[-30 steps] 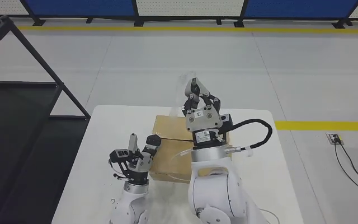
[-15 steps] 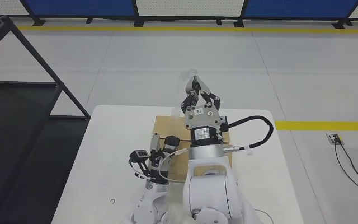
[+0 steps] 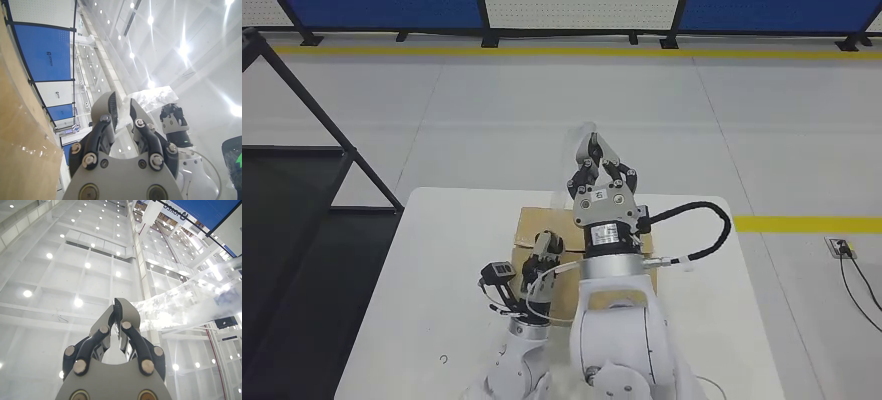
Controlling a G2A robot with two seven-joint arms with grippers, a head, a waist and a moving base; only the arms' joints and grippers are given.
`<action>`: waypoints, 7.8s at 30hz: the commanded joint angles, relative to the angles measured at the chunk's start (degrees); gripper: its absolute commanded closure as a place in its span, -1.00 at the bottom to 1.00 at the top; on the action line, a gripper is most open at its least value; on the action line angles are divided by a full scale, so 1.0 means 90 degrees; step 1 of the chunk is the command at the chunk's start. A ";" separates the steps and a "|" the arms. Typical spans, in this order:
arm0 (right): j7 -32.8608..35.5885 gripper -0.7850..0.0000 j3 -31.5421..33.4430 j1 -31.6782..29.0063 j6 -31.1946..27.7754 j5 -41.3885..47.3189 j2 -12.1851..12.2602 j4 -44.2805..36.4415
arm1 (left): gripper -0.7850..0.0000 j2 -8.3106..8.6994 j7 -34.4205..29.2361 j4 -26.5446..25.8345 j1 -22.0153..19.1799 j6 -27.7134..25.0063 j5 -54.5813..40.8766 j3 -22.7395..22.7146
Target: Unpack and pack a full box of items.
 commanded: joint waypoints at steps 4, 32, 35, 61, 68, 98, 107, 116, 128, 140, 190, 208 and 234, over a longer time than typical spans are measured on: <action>-0.0030 1.00 0.0173 -0.0020 0.0223 -0.0115 -0.0047 0.0072 | 1.00 -0.0005 -0.0113 -0.0150 0.0129 -0.0044 0.0063 -0.0190; 0.0775 1.00 0.1863 -0.1801 0.2816 -0.1421 0.0222 -0.0565 | 1.00 0.0362 -0.1999 -0.1718 0.1000 0.2197 -0.0366 -0.2020; 0.0775 1.00 0.1863 -0.1801 0.2816 -0.1421 0.0222 -0.0565 | 1.00 0.0362 -0.1984 -0.1741 0.1014 0.2227 -0.0385 -0.2030; 0.2436 1.00 0.2458 -0.3444 0.3882 -0.2923 0.0530 -0.0953 | 1.00 0.0590 -0.3385 -0.1987 0.0968 0.4189 0.0121 -0.2908; 0.2528 1.00 0.2381 -0.3618 0.3748 -0.3652 0.0584 -0.0792 | 1.00 0.0636 -0.3549 -0.1970 0.0940 0.4455 0.0298 -0.2974; 0.2253 1.00 0.2385 -0.3613 0.4353 -0.3969 0.0617 -0.0806 | 1.00 0.0730 -0.3733 -0.1985 0.0843 0.4919 0.0549 -0.3081; 0.2593 1.00 0.2316 -0.3574 0.4200 -0.4880 0.0690 -0.0610 | 1.00 0.0757 -0.3564 -0.2017 0.0868 0.4802 0.0855 -0.3028; 0.3122 1.00 0.2060 -0.3840 0.3856 -0.6576 0.0824 -0.0607 | 1.00 0.0807 -0.3660 -0.2027 0.0810 0.4901 0.1303 -0.2978; 0.2495 1.00 0.1866 -0.3634 0.4000 -0.6224 0.0731 -0.0746 | 1.00 0.0835 -0.3609 -0.2219 0.0831 0.4912 0.1112 -0.3049; 0.2652 1.00 0.1923 -0.3612 0.5088 -0.6235 0.0731 -0.1145 | 1.00 0.0919 -0.4235 -0.2416 0.0978 0.5368 0.0806 -0.3229; 0.2601 1.00 0.2051 -0.3032 0.7008 -0.5908 0.0636 -0.1083 | 1.00 0.1140 -0.4584 -0.2227 0.0845 0.6102 0.0098 -0.3337; 0.2687 1.00 0.2126 -0.3345 0.6309 -0.5549 0.0611 -0.1510 | 1.00 0.1186 -0.4536 -0.2447 0.0926 0.5882 -0.0461 -0.3453; 0.2740 1.00 0.2045 -0.3096 0.6943 -0.5764 0.0628 -0.1264 | 1.00 0.1286 -0.4488 -0.2215 0.0843 0.6015 -0.0516 -0.3442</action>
